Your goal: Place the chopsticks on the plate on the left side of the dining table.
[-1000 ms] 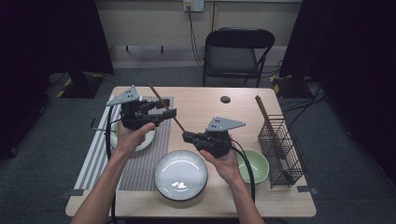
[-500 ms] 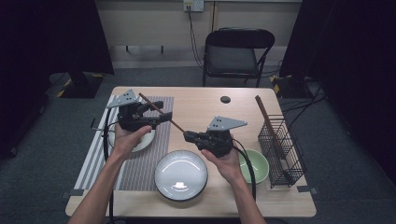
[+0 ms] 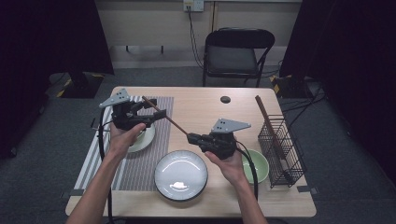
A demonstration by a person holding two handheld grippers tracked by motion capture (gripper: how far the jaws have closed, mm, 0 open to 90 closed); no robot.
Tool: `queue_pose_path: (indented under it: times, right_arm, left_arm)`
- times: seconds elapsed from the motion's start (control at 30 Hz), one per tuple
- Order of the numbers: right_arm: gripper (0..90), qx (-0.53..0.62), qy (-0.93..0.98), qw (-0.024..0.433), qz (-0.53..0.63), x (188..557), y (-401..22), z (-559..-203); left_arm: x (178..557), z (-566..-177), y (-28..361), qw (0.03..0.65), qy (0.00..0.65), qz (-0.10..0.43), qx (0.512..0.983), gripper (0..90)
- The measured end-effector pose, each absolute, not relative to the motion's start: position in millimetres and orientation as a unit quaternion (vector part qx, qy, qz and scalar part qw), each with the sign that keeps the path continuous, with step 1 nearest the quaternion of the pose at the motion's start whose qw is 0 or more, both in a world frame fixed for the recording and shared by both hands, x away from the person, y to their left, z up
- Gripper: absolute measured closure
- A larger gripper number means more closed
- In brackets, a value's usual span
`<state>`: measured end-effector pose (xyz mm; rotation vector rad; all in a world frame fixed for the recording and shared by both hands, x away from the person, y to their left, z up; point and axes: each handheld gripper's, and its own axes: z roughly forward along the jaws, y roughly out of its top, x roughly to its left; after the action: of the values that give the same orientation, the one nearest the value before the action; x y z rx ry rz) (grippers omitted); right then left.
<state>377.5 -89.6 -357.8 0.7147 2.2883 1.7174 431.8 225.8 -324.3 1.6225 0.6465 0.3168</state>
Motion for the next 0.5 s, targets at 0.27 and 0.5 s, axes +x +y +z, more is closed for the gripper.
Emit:
queue_pose_path:
  times: [0.27,0.5]
  right_arm:
    - [85.9,0.232,0.777,0.095,0.578,374.7,-89.6,-360.0]
    - [85.8,0.233,0.781,0.095,0.571,376.5,-89.7,-358.9]
  left_arm:
    - [435.9,-329.4,237.0,0.635,0.304,0.132,0.698,29.2]
    - [437.2,-334.5,238.0,0.626,0.304,0.136,0.705,29.1]
